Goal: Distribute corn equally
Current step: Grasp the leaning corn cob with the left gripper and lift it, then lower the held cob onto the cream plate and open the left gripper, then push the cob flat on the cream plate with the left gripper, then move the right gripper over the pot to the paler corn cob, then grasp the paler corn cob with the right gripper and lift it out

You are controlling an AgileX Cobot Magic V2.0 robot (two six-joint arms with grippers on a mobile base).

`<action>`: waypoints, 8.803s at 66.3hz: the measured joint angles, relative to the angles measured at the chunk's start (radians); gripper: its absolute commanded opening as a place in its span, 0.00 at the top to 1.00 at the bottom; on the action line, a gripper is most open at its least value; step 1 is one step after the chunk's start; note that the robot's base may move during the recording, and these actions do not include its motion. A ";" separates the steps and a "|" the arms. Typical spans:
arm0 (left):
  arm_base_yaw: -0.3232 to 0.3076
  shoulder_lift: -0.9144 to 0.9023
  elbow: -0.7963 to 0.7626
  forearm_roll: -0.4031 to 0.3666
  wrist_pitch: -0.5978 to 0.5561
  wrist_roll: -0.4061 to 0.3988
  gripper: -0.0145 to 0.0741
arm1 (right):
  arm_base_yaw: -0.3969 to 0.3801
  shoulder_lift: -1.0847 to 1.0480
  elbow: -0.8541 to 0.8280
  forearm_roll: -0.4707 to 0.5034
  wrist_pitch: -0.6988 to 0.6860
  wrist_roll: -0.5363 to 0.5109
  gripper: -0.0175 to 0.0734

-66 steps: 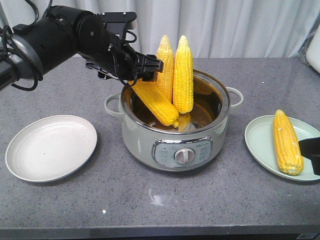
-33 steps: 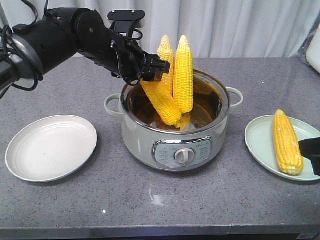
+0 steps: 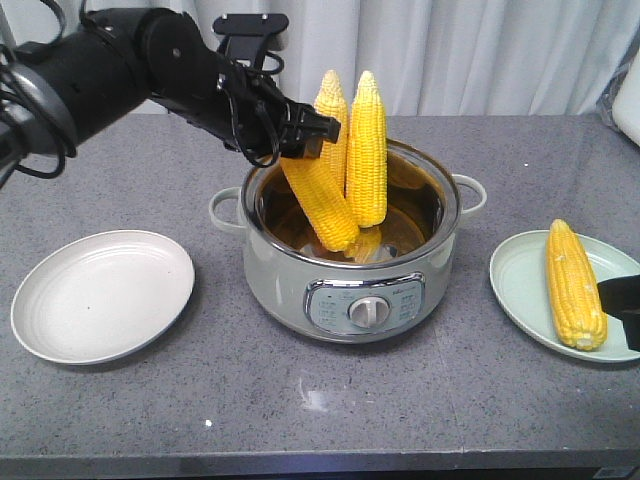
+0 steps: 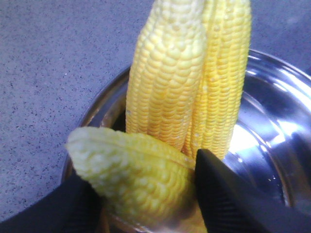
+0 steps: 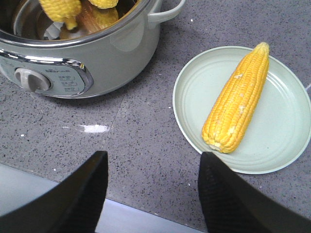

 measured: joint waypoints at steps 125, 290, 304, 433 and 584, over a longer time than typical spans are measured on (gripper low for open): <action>0.235 -0.258 0.328 0.329 0.411 -0.119 0.56 | 0.000 0.000 0.000 0.000 0.000 0.000 0.37; 0.000 -1.052 1.120 0.294 -0.209 0.131 0.37 | 0.000 0.000 0.000 0.019 -0.066 0.001 0.36; 0.000 -1.052 1.120 0.294 -0.209 0.132 0.37 | 0.000 0.038 -0.020 0.013 -0.156 0.001 0.26; 0.000 -1.052 1.120 0.294 -0.209 0.135 0.37 | -0.094 1.208 -0.997 0.693 -0.090 -0.674 0.19; 0.000 -1.052 1.120 0.294 -0.209 0.135 0.37 | -0.096 0.191 -0.342 0.752 0.127 -0.624 0.58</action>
